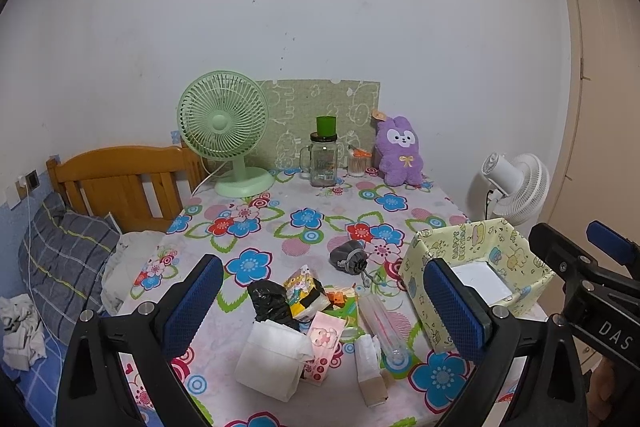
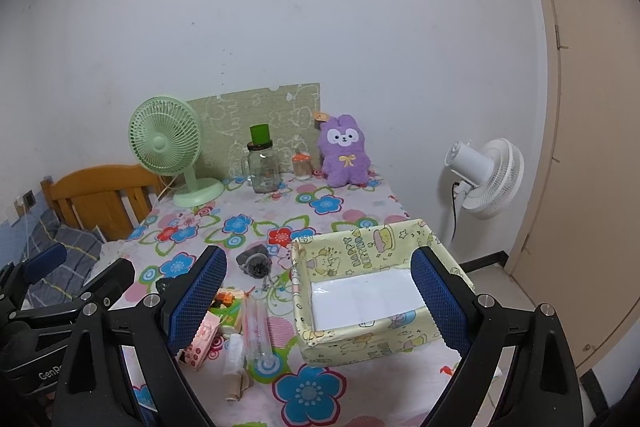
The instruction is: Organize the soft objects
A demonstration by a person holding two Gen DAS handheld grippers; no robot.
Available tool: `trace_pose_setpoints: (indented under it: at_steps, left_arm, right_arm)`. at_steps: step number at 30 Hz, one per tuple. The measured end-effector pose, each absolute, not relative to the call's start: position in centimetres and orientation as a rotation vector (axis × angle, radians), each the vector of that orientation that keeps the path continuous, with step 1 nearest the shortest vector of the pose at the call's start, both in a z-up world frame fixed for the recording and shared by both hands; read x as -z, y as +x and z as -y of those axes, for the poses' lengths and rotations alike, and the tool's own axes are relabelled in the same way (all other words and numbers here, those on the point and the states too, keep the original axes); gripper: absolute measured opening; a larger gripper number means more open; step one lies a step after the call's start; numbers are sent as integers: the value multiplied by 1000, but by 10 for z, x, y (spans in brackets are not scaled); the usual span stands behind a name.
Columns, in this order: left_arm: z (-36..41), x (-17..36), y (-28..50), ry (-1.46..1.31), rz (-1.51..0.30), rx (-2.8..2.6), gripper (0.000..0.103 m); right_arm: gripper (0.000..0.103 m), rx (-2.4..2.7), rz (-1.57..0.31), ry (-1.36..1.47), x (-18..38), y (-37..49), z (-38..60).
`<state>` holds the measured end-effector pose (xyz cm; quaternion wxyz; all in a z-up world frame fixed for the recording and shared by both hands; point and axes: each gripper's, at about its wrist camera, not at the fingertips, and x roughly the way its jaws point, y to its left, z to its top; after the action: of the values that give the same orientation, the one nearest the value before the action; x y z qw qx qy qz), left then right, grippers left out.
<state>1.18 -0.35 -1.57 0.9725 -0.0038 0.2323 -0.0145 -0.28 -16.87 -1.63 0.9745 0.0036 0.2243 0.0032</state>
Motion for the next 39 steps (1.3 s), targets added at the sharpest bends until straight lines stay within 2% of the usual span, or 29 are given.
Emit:
trace_pose_setpoints:
  at_steps: [39]
  left_arm:
    - [6, 10, 11, -3, -460, 39, 101]
  right_arm:
    - [95, 1, -443, 4, 12, -5, 170]
